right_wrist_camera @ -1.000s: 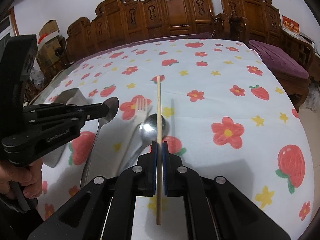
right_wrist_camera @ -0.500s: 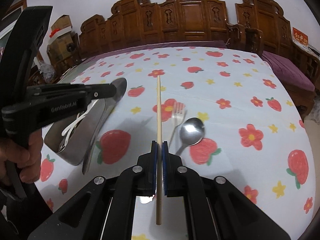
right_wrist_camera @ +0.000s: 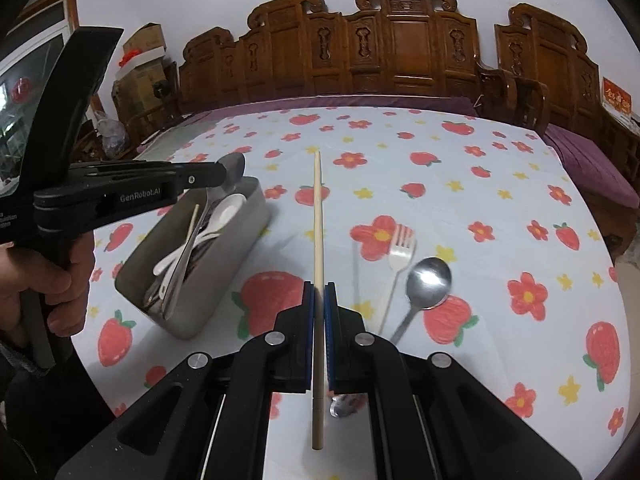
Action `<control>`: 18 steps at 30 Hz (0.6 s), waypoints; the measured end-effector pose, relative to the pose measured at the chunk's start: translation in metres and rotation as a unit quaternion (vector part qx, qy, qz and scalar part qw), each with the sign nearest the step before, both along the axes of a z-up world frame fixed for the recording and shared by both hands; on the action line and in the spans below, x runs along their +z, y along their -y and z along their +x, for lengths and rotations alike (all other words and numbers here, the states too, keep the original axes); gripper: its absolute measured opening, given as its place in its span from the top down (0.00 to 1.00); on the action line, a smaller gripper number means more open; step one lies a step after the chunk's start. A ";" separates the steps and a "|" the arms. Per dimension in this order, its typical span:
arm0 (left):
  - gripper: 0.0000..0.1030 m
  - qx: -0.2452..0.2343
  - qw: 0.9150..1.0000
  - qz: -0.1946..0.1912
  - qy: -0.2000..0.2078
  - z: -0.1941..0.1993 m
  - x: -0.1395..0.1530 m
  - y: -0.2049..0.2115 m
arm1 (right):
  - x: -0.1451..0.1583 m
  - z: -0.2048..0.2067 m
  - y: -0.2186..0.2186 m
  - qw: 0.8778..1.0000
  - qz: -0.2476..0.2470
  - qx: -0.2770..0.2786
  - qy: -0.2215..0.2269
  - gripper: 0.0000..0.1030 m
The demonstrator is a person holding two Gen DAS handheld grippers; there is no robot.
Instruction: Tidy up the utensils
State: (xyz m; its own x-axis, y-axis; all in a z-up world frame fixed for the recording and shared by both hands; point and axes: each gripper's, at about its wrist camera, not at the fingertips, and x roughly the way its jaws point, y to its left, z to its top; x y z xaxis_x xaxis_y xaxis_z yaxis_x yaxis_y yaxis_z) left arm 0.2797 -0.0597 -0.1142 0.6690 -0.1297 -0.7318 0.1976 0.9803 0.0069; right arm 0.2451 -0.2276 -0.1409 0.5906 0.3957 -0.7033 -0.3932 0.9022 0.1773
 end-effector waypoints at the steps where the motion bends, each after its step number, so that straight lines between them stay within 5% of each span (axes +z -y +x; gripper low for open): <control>1: 0.99 0.002 1.000 -0.001 0.001 0.000 0.001 -0.004 | 0.000 0.000 -0.002 1.000 0.000 0.001 0.000 0.94; 18: 0.99 0.018 1.000 0.010 0.023 0.003 -0.011 -0.079 | -0.002 0.006 -0.047 0.999 -0.033 0.012 -0.009 0.94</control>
